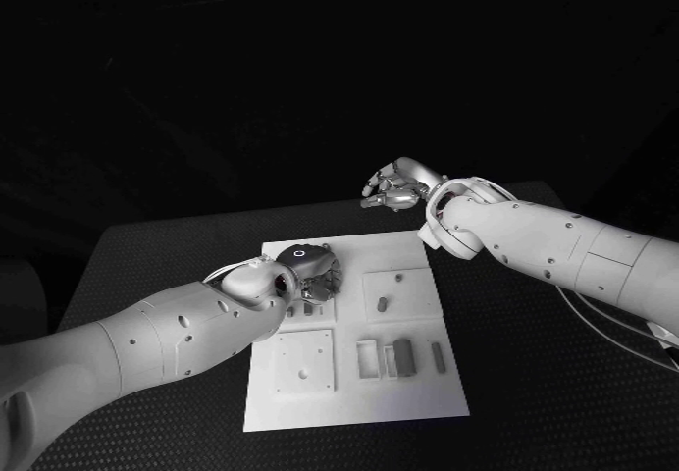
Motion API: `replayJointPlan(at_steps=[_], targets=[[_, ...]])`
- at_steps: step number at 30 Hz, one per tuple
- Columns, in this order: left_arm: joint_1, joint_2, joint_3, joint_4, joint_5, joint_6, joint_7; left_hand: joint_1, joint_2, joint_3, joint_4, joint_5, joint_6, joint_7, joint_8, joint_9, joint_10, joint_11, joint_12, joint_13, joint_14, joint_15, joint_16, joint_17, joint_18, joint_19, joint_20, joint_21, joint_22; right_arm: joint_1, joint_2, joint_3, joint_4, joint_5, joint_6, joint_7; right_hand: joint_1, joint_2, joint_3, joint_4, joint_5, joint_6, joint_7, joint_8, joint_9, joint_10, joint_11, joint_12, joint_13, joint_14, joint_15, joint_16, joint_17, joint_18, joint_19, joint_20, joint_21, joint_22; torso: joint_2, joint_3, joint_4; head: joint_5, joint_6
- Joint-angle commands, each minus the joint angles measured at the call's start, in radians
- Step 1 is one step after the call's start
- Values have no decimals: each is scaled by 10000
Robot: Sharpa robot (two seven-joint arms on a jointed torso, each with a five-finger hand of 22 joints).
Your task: Assemble the parts on the task board
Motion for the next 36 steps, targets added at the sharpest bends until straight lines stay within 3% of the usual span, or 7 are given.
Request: replayJointPlan(at_steps=[1,9,17,26,32,36], targets=[[-137,-90,-111,-89,651,109,2,25,105,47,2,73,155,78,46,26,94,-17,18,-67,-1,-68,35,-18,98,14,-112,39,239,-3,0,4,5,9,131,92,-3,72,-6,-31,58,12,65,-15,13,-71,0,68,-13,-50,-47,-13,-8,139,-58,18,-55,154,3,1,-2,5,22],[-138,-234,-97,-40,1892,-689,412,-47,40,33,-13,104,61,117,-14,-10,89,-15,-58,-212,57,-74,54,-39,88,61,-146,78,233,-3,-21,4,-4,12,138,81,-10,71,-9,-27,58,12,66,-15,13,-71,0,69,-14,-50,-47,-13,-9,139,-57,19,-55,154,-1,-17,17,2,42],[-138,-372,-28,-26,2898,-1026,788,-116,-10,12,-21,121,-40,162,-75,-45,75,8,-123,-332,66,-57,42,-68,80,60,-148,81,224,-3,-2,3,-35,12,146,84,-17,69,-11,-23,58,11,66,-16,13,-72,0,70,-16,-51,-47,-12,-9,139,-58,19,-55,154,11,-16,11,21,88],[-136,-523,-4,-54,4120,-942,1047,-161,4,-4,-11,120,-72,180,-94,-58,72,21,-146,-388,58,-45,30,-83,77,48,-141,72,219,-16,11,3,-69,14,184,81,-20,70,-11,-21,59,10,65,-16,14,-72,0,71,-17,-51,-47,-12,-10,139,-58,19,-56,154,0,-7,18,42,96],[-135,-580,18,-38,4379,-890,1184,-192,18,-21,-12,118,-85,187,-101,-65,69,30,-154,-421,29,-34,11,-97,73,16,-131,57,218,-25,6,2,-76,14,190,78,-22,68,-12,-20,59,9,65,-17,14,-72,0,72,-18,-52,-47,-12,-11,139,-59,19,-57,154,-1,-7,12,53,108],[-135,-600,123,-7,4551,-878,1289,-196,24,-24,-14,119,-85,187,-101,-65,71,31,-154,-428,23,-33,8,-100,73,9,-130,54,218,-29,-2,2,-78,14,193,79,-24,69,-11,-19,59,9,65,-17,14,-73,0,72,-19,-52,-47,-12,-11,139,-59,19,-58,154,-5,-2,5,72,122]])
